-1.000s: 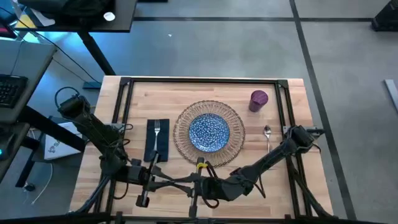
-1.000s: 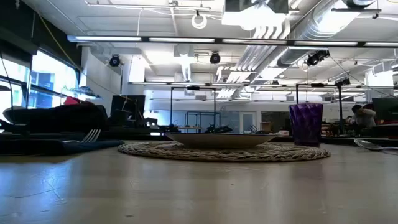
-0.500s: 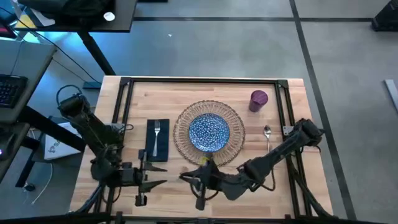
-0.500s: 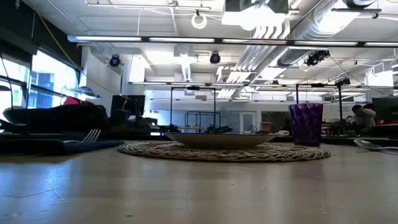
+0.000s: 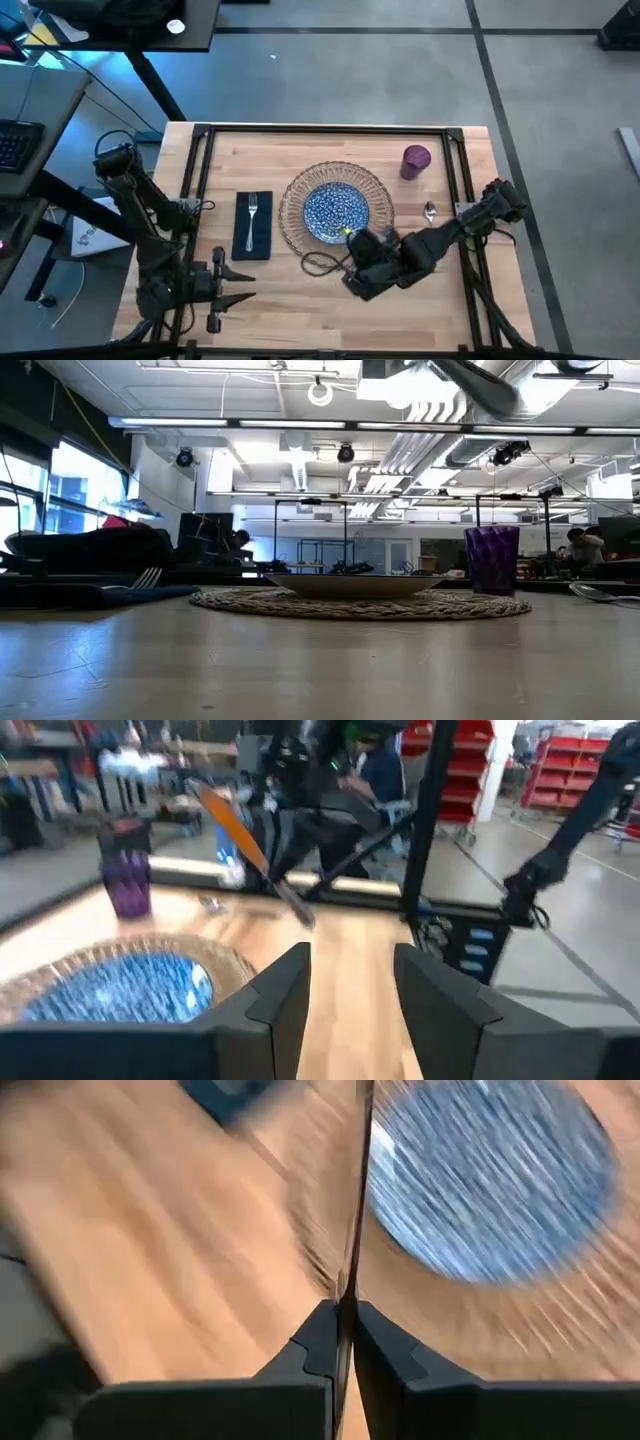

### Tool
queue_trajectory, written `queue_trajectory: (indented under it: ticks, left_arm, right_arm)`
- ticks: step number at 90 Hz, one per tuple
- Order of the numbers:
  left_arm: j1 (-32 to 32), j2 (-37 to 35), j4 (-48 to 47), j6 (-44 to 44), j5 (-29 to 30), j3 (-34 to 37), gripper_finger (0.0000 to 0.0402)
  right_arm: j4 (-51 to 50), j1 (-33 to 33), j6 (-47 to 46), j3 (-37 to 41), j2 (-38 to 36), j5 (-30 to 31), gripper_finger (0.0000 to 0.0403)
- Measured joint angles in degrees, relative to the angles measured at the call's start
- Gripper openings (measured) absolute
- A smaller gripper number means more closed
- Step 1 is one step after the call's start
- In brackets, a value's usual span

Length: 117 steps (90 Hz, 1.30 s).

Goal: Set table place
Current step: Put the table knife to the left of the silver spoon

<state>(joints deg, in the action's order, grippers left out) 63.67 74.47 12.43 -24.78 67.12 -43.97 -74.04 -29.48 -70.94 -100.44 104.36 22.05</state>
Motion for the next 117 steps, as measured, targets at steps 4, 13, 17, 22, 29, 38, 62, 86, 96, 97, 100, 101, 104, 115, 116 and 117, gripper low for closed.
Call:
queue_trajectory:
  ticks: [4, 13, 17, 22, 29, 38, 62, 86, 96, 97, 100, 101, 104, 115, 116, 117]
  left_arm:
    - [-0.26, -0.06, -4.01, -4.17, -0.73, 0.00, 0.0129]
    - [-0.34, -0.08, -10.56, -11.11, -0.64, 0.00, 0.0129]
    - [-0.32, -0.08, -13.02, -13.57, -0.62, 0.00, 0.0129]
    - [-0.32, -0.06, -15.49, -16.29, -0.74, 0.00, 0.0129]
    - [-0.26, -0.08, -17.27, -18.37, -1.47, 0.00, 0.0129]
    - [-0.28, -0.05, -18.01, -19.12, -3.52, 0.00, 0.0129]
    - [-0.25, -0.05, -18.74, -19.14, -6.79, 0.00, 0.0129]
    - [-2.52, -0.01, -18.90, -18.01, -6.42, 0.00, 0.0129]
    - [-4.55, 0.01, -19.00, -17.37, -7.89, 0.00, 0.0129]
    - [-4.75, 0.01, -18.99, -17.21, -8.06, 0.00, 0.0129]
    - [-5.39, 0.01, -18.99, -16.78, -8.58, 0.00, 0.0129]
    - [-5.61, 0.01, -18.99, -16.67, -8.80, 0.00, 0.0129]
    - [-6.32, 0.01, -19.04, -16.45, -9.60, 0.00, 0.0129]
    - [-8.32, 0.01, -19.10, -15.50, -12.30, 0.00, 0.0129]
    - [-8.49, 0.01, -19.11, -15.50, -12.55, 0.00, 0.0129]
    - [-8.65, 0.01, -19.13, -15.50, -12.80, 0.00, 0.0129]
  right_arm:
    - [-2.54, 0.46, -1.04, 0.00, -0.04, -2.18, 0.0000]
    - [-8.64, 1.29, -3.10, 0.00, -0.82, -6.47, 0.0000]
    - [-11.54, 1.64, -4.17, 0.00, -1.63, -7.64, 0.0000]
    - [-14.87, 1.94, -6.20, 0.00, -2.63, -8.52, 0.0000]
    - [-15.82, 2.62, -8.06, 1.00, -4.94, -8.73, 0.0000]
    - [-14.18, 3.52, -11.36, 5.75, -10.68, -8.79, 0.0000]
    - [-1.99, 3.99, -25.12, 32.57, -29.41, -12.33, 0.0000]
    - [30.61, 5.84, -30.68, 63.64, -41.93, -16.45, 0.0000]
    - [42.17, 7.18, -30.79, 71.82, -43.52, -17.69, 0.0000]
    - [42.97, 7.32, -30.79, 72.39, -43.54, -17.70, 0.0000]
    - [44.82, 7.69, -30.79, 73.86, -43.58, -17.82, 0.0000]
    - [45.24, 7.83, -30.79, 74.29, -43.59, -17.85, 0.0000]
    - [46.15, 8.28, -30.77, 75.27, -43.60, -17.96, 0.0000]
    - [47.09, 9.74, -30.59, 76.47, -43.63, -19.11, 0.0000]
    - [47.10, 9.84, -30.59, 76.52, -43.63, -19.21, 0.0000]
    - [47.10, 10.02, -30.52, 76.53, -43.63, -19.30, 0.0000]
